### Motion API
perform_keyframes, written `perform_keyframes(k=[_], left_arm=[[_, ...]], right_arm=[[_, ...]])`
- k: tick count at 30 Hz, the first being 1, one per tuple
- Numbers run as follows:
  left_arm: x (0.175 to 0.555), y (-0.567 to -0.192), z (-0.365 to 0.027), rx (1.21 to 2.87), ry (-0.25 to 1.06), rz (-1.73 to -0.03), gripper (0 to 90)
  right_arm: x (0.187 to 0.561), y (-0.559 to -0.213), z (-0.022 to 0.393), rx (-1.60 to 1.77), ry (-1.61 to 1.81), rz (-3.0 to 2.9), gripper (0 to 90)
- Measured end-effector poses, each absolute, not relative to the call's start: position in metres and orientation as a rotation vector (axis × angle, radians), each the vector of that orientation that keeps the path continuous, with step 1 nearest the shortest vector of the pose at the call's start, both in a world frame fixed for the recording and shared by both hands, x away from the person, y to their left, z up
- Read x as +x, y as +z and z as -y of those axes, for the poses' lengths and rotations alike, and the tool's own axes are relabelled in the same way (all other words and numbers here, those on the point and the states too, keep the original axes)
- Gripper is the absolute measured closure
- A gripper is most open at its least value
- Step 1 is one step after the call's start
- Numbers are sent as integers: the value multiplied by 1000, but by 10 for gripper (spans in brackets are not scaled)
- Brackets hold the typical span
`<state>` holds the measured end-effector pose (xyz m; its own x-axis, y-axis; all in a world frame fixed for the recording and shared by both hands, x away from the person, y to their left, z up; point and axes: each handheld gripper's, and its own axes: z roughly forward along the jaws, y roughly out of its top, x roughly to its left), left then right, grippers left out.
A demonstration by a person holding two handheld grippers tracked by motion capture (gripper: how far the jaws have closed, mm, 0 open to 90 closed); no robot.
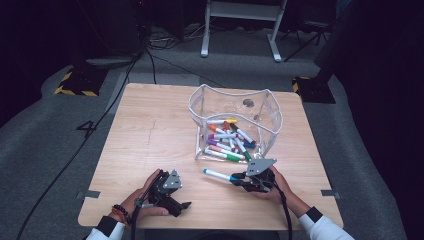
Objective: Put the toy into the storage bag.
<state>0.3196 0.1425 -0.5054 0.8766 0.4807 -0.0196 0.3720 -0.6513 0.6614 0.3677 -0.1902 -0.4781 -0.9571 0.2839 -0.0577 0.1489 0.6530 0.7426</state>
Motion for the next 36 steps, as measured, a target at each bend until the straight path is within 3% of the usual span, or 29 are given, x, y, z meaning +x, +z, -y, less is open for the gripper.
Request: perform_keyframes(k=[25, 36], left_arm=[[322, -506, -141, 2347, 204, -616, 3], [322, -506, -141, 2347, 204, -617, 3]], right_arm=[[364, -421, 215, 290, 1275, -2657, 751], [366, -368, 231, 258, 1279, -2550, 751]])
